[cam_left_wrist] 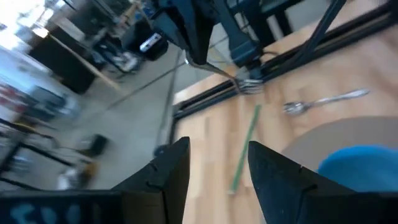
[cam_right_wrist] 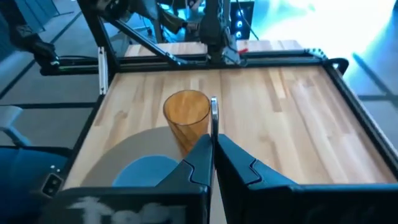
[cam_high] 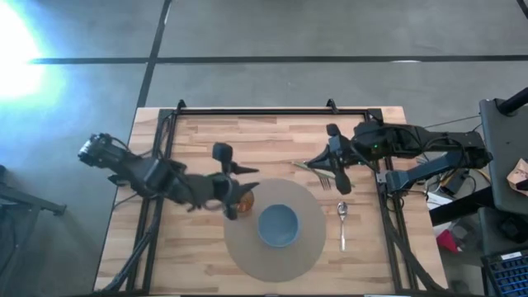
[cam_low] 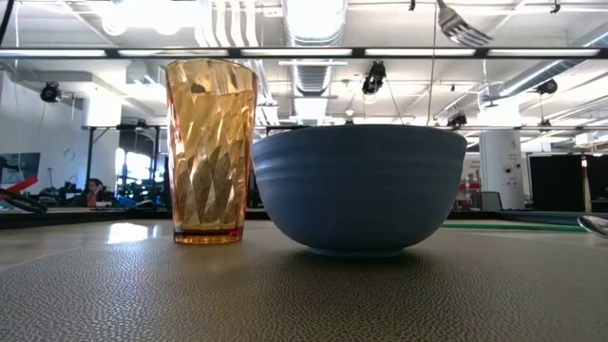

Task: Pick & Place Utensil
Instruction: Put the fork into the bowl on the place mat

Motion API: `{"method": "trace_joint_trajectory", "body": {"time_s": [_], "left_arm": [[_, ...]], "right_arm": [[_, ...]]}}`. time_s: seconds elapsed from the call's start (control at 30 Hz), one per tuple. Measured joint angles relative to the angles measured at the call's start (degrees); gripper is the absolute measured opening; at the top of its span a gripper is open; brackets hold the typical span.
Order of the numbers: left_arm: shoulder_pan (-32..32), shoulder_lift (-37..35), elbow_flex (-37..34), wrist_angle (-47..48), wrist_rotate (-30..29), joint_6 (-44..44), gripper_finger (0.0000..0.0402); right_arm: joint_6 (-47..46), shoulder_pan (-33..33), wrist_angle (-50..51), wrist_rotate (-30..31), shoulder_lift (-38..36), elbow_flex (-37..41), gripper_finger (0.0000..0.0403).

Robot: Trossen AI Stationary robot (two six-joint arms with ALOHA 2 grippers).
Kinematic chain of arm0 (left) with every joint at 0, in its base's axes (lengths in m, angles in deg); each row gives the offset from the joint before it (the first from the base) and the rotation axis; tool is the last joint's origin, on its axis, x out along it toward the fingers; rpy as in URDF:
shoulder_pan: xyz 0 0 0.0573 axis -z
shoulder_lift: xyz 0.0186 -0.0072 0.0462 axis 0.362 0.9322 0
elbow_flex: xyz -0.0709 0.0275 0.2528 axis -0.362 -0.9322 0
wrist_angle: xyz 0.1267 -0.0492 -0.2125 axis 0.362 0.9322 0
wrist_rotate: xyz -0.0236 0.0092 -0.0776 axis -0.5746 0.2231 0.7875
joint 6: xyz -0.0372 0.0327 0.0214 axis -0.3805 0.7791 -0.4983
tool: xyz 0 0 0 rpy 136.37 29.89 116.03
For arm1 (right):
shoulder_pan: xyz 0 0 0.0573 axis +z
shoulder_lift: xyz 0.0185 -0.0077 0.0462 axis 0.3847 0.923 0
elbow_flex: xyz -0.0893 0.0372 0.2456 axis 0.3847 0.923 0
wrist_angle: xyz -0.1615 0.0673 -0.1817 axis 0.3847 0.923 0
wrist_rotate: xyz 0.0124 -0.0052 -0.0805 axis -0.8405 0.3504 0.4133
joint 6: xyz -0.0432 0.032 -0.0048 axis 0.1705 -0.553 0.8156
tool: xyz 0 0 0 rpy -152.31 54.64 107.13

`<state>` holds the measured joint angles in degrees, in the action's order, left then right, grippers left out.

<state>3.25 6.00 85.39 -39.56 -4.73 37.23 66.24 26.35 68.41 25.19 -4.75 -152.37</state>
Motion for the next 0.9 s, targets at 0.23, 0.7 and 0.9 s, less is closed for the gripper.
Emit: {"method": "trace_joint_trajectory", "body": {"time_s": [0.23, 0.7, 0.9], "left_arm": [[-0.1, -6.9, -6.2, -0.3, 4.3, -2.1, 0.0167], [-0.1, -19.5, -27.7, -21.7, 20.0, -8.6, 0.0167], [-0.1, -21.8, -35.0, -29.2, 20.7, -8.1, 0.0167]], "right_arm": [[4.7, -1.0, -2.8, 1.0, -0.4, 2.4, 0.0008], [-5.1, -8.2, -20.7, -7.3, -0.3, 13.3, 0.0008], [-14.8, -10.3, -30.3, -8.0, -0.1, 20.3, 0.0008]]}}
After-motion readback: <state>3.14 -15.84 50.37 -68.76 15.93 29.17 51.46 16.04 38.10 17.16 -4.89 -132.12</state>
